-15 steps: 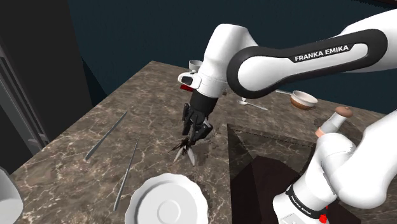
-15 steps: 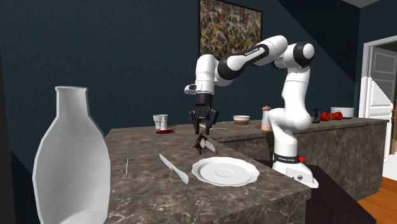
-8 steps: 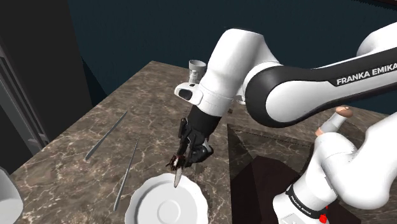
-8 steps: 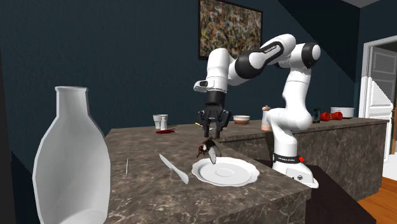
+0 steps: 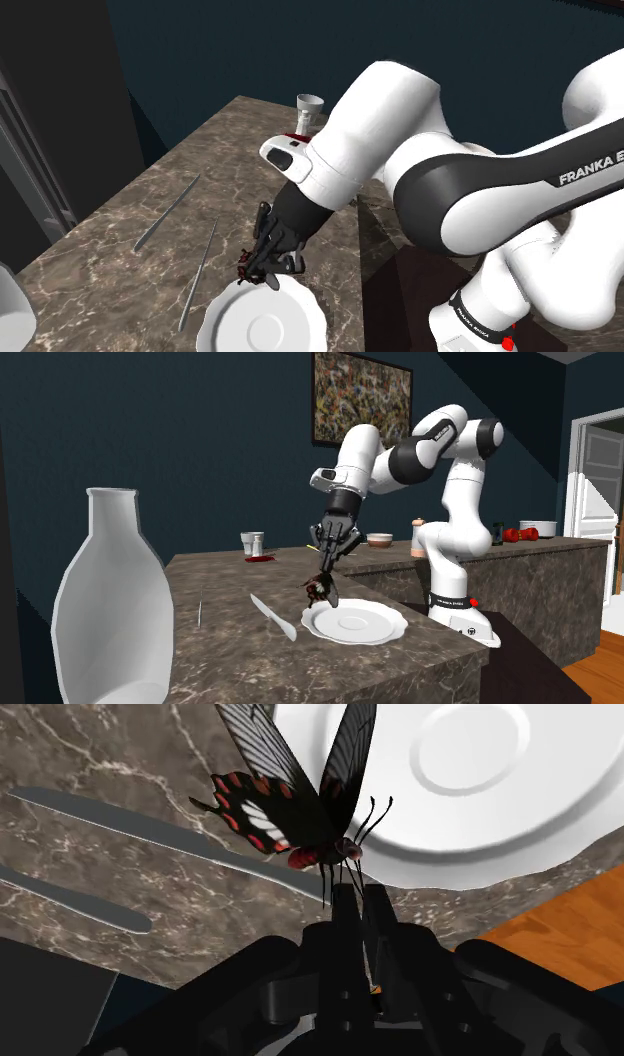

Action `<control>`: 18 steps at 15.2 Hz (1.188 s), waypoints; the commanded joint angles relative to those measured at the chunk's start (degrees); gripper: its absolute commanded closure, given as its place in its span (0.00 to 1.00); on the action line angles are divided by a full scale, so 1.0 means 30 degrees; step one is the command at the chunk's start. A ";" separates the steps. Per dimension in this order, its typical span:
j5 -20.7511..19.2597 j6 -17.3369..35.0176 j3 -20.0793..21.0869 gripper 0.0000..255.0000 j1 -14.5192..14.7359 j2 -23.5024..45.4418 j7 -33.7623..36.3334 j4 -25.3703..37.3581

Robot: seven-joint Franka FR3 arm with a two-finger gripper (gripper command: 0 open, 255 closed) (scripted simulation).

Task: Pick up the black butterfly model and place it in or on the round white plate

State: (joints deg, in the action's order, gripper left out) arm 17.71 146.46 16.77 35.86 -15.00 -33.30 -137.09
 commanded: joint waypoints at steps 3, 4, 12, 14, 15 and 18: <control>0.0102 -0.3591 -0.0246 1.00 0.0523 0.0478 -0.0085 -0.1134; 0.0020 0.3113 0.0101 1.00 0.0463 0.0457 0.0197 -0.0855; 0.4797 -0.2747 -0.4523 0.00 0.1199 0.0645 -0.7343 -0.0387; 0.5037 -0.2253 -0.4429 0.00 0.1324 0.1065 -0.7492 -0.0439; 0.5161 -0.2008 -0.4383 0.00 0.1388 0.1280 -0.7571 -0.0458; 0.5549 -0.1282 -0.4249 0.00 0.1581 0.1947 -0.7821 -0.0484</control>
State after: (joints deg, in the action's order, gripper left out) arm 33.91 141.90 3.98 40.45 -9.80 -56.34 -138.44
